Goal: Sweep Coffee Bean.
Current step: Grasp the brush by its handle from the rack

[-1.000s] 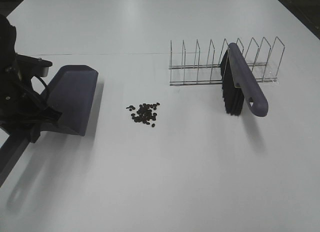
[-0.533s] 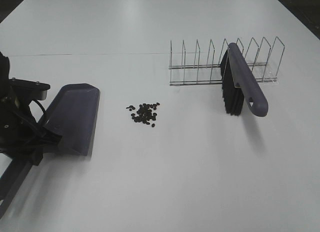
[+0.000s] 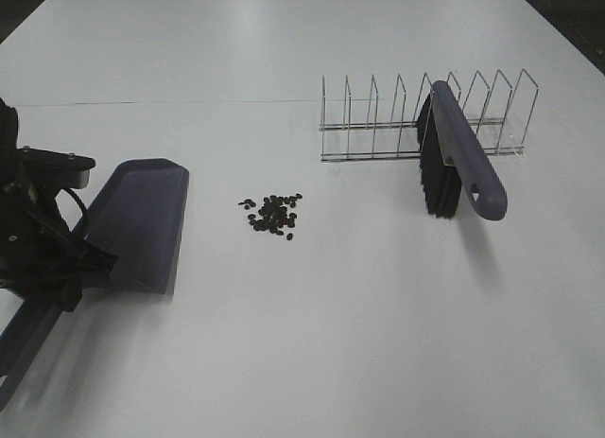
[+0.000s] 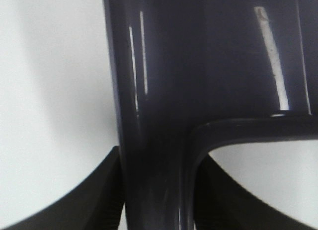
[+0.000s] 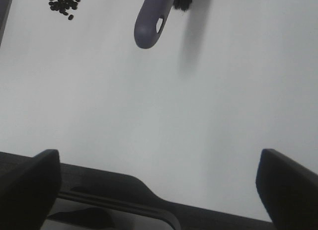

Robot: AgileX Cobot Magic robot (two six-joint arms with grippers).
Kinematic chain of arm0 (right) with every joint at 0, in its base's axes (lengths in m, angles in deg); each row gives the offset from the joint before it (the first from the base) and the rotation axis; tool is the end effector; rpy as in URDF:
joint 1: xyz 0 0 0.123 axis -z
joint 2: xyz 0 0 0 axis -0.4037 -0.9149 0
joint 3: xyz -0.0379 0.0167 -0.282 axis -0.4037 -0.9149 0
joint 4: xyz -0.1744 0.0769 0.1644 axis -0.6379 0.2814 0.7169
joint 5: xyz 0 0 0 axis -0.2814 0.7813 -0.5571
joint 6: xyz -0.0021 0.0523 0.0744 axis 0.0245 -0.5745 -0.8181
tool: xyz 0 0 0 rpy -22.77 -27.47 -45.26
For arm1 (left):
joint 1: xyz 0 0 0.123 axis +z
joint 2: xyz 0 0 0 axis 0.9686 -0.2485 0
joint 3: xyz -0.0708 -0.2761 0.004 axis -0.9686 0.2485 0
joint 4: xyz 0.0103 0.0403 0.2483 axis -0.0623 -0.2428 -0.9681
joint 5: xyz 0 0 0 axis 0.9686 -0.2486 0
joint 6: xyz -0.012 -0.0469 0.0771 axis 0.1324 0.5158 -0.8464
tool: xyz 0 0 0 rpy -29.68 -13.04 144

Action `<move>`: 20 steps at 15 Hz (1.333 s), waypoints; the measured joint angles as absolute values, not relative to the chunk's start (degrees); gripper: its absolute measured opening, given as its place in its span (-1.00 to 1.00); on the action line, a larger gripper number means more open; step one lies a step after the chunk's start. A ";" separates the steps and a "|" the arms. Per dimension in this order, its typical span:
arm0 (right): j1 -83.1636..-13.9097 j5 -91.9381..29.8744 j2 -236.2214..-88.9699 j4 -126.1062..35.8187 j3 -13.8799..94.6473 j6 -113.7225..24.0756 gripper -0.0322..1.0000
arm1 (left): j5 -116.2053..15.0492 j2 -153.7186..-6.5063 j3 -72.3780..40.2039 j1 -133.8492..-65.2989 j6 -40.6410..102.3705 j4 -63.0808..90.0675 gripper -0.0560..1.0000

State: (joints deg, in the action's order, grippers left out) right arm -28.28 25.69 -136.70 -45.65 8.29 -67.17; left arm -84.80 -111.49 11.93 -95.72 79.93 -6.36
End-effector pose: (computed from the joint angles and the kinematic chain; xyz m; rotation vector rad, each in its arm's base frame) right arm 0.1279 0.0207 0.3256 -0.0860 2.6168 0.1969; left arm 0.2828 -0.0970 0.1247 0.2654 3.0419 0.0723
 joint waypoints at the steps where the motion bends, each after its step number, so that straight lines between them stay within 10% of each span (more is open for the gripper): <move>1: -28.28 25.63 -142.77 -45.36 11.85 -67.17 0.98 | -84.80 -111.49 11.93 -95.72 79.93 -6.36 -0.26; 20: -28.28 29.65 -223.39 -42.95 77.97 -65.85 0.98 | -85.83 -111.49 11.93 -95.72 80.85 -5.28 -0.26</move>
